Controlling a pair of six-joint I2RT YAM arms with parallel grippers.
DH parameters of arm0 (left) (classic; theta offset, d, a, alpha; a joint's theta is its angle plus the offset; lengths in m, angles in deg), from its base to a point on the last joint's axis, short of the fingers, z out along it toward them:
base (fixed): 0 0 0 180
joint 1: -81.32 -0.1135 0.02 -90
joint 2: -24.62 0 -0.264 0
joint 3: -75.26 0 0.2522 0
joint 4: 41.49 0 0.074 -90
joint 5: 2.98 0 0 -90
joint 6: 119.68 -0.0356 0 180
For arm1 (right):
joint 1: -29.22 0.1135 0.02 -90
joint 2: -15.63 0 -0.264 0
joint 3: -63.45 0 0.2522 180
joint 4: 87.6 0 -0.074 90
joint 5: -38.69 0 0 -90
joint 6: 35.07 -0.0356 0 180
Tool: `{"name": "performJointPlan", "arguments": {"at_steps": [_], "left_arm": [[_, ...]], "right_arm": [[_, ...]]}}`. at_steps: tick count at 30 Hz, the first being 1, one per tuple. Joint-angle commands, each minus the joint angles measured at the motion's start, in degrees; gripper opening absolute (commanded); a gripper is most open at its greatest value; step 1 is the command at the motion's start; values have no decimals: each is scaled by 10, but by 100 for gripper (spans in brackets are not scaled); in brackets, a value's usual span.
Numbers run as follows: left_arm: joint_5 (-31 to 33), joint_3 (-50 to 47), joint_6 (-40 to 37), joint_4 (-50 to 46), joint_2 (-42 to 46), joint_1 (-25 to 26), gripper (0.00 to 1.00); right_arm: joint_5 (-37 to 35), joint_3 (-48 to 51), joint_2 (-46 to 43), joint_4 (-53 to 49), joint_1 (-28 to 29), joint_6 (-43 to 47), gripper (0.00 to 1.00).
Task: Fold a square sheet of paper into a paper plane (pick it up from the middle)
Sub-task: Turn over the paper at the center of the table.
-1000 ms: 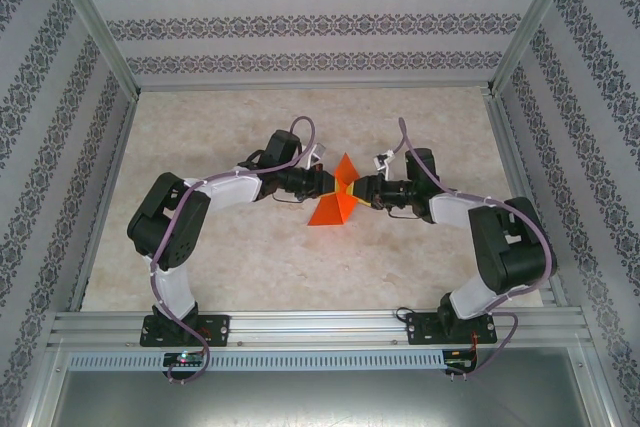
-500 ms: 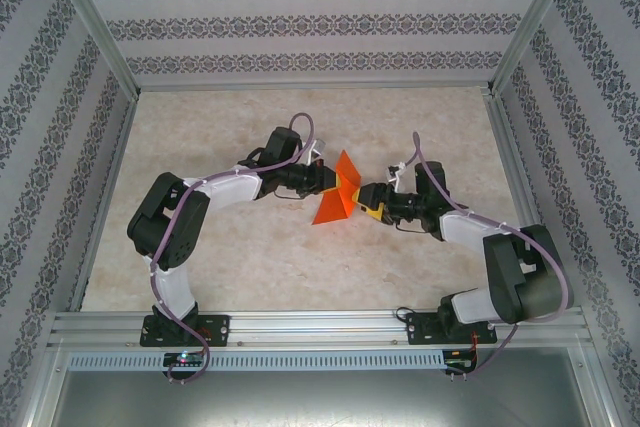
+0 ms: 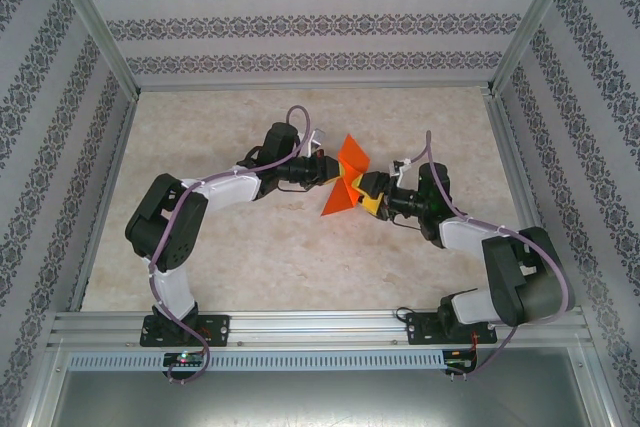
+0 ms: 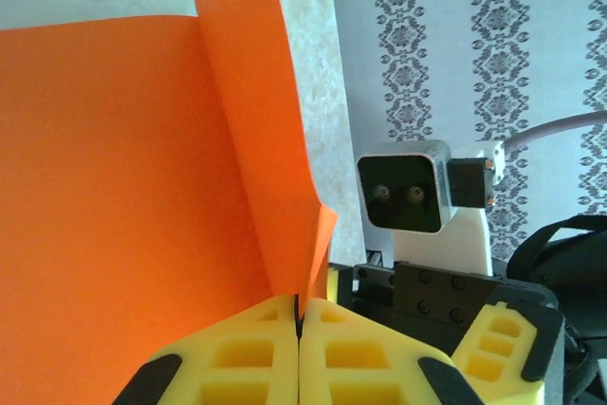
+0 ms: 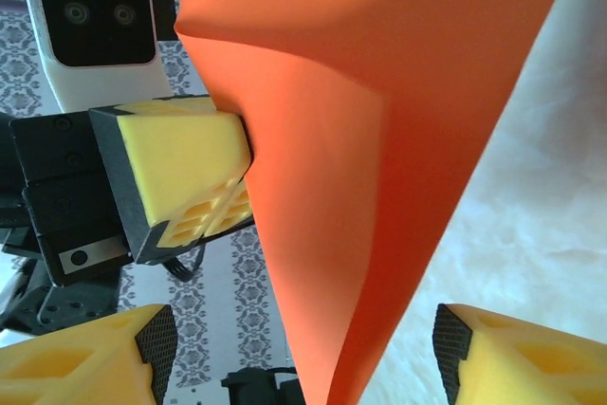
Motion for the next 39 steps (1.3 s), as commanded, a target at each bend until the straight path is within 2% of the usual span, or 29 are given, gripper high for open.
{"name": "performJointPlan", "arguments": {"at_steps": [1, 12, 27, 35, 39], "left_arm": [[0, -11, 27, 58, 23, 5, 8], [0, -20, 11, 43, 23, 5, 9], [-1, -35, 7, 43, 29, -2, 13], [-5, -30, -2, 29, 31, -3, 20], [-5, -27, -12, 14, 37, -6, 28]], "right_arm": [[-7, 6, 15, 77, 8, -49, 72], [4, 0, 12, 98, 3, -70, 54], [11, 4, 1, 59, -8, -46, 27], [11, -2, -9, 16, -10, -19, 19], [8, -10, -17, -34, -10, 12, 13]]}}
